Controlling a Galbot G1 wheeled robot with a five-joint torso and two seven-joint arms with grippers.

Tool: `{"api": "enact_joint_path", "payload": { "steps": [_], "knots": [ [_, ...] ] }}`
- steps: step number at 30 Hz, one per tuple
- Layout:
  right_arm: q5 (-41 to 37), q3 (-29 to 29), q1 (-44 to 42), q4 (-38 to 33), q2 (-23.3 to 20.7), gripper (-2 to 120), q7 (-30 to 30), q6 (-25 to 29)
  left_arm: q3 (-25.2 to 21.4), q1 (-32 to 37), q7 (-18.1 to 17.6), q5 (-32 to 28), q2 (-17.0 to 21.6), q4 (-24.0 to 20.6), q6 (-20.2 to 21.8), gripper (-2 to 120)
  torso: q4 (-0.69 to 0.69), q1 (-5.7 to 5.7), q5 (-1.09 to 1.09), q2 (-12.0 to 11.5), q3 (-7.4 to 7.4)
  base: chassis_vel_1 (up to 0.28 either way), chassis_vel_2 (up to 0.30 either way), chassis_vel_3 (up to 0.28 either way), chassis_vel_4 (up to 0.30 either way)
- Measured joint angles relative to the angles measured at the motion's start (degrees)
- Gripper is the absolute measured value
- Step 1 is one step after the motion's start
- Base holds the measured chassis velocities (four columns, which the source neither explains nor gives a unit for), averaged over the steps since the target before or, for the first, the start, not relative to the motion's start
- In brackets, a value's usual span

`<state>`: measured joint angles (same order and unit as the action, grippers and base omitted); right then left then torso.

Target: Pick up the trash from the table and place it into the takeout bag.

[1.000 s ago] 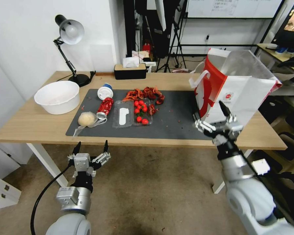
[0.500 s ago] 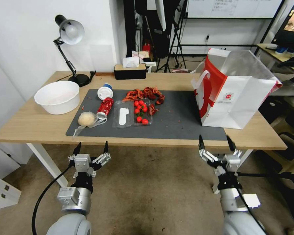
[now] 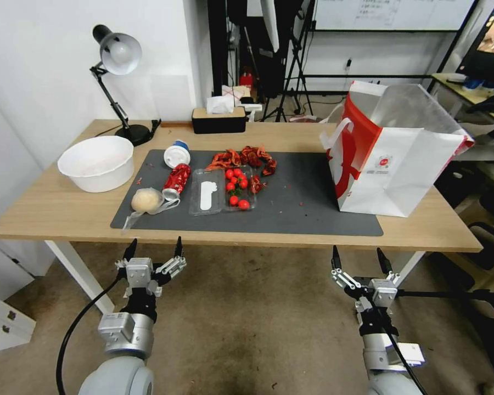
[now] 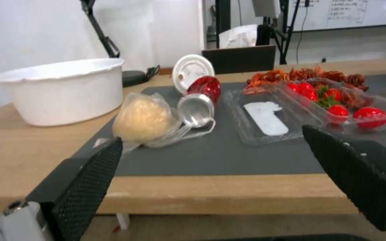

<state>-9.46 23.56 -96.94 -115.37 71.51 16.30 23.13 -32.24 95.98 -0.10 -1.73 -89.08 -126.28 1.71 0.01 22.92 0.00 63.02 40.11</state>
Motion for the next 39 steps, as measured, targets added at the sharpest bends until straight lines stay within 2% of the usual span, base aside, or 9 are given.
{"api": "enact_joint_path", "payload": {
  "steps": [13,16,17,19,25,29,32,39],
  "knots": [
    [0.9,0.21,-0.6,-1.07,1.32,100,0.11,-0.15,-0.85,-7.69,0.15,-5.41,9.19,4.82,3.57,100,0.0,0.0,-0.01,0.0,0.0,0.0,0.0,0.0,0.0],
    [1.32,0.23,-0.66,-1.24,1.77,100,0.15,-0.4,-1.13,-12.03,0.15,-7.72,13.7,8.65,4.15,100,0.0,0.0,-0.02,0.0,0.01,0.0,0.0,0.0,0.0],
    [1.32,0.23,-0.66,-1.24,1.77,100,0.15,-0.4,-1.13,-12.03,0.15,-7.72,13.7,8.65,4.15,100,0.0,0.0,-0.02,0.0,0.01,0.0,0.0,0.0,0.0],
    [1.51,0.23,-0.63,-1.31,2.06,100,0.16,-0.69,-1.16,-15.45,0.18,-9.38,16.61,10.97,4.65,100,0.0,0.01,-0.01,0.0,0.0,0.0,0.0,0.0,0.0],
    [1.7,0.25,-0.49,-1.63,2.47,100,0.21,-1.53,-0.8,-21.61,0.17,-12.34,20.99,14.85,6.1,100,-0.01,0.01,-0.01,0.0,0.01,0.0,0.0,0.0,0.0],
    [1.72,0.31,-0.31,-1.63,2.52,100,0.27,-1.67,-0.08,-23.88,0.17,-14.45,22.57,16.44,7.84,100,-0.01,0.01,0.0,0.0,0.01,0.0,0.0,0.0,0.0],
    [1.73,0.32,-0.05,-1.33,2.58,100,0.3,-1.8,0.68,-26.31,0.23,-15.49,23.71,19.26,9.79,100,0.0,0.0,0.0,0.0,0.01,0.0,0.0,0.0,0.0],
    [1.73,0.28,0.31,-1.02,2.68,100,0.33,-1.9,1.55,-28.89,0.36,-16.04,25.18,23.36,10.98,100,0.0,0.01,0.0,0.0,0.01,0.0,0.0,0.0,0.0]
  ]
}}
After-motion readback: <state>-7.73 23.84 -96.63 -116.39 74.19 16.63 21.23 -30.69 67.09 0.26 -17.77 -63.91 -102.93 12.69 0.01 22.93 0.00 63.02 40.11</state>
